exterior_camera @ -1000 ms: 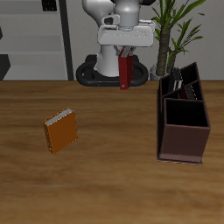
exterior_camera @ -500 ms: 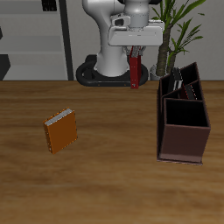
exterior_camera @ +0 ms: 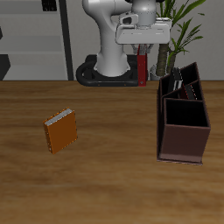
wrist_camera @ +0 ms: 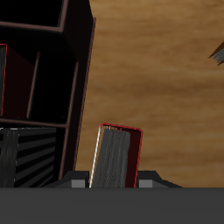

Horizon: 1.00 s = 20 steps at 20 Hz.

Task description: Place the left red book into the left desk caddy's back compartment and place the striped book into the left desk caddy's left compartment and place the right red book into the left desk caddy's front compartment

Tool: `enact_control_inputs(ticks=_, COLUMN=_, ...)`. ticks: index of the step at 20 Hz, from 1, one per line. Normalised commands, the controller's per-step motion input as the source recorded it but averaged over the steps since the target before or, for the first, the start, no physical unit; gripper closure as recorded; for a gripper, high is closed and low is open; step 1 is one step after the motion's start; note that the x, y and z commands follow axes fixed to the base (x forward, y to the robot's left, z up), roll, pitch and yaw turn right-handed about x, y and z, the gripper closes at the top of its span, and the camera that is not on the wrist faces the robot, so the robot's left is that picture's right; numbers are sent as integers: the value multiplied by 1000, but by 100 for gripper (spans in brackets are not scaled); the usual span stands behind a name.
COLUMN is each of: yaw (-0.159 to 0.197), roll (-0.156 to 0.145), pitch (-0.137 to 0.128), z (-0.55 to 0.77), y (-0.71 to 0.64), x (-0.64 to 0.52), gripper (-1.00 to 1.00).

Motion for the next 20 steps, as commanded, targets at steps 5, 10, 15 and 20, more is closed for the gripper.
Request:
enact_control_inputs(ticks=5, yaw=16, roll=8, pitch=-23, z=32, y=105, x=-104, gripper=100)
enact_control_inputs(ticks=10, yaw=50, roll=4, pitch=-22, z=122, y=55, x=49, gripper=100)
enact_control_inputs(ticks=15, yaw=26, roll=-23, pitch=-44, z=244, y=8, x=233, gripper=100)
enact_control_inputs(ticks=20, yaw=4, roll=-6, pitch=-7, z=197, y=127, x=394, gripper=100)
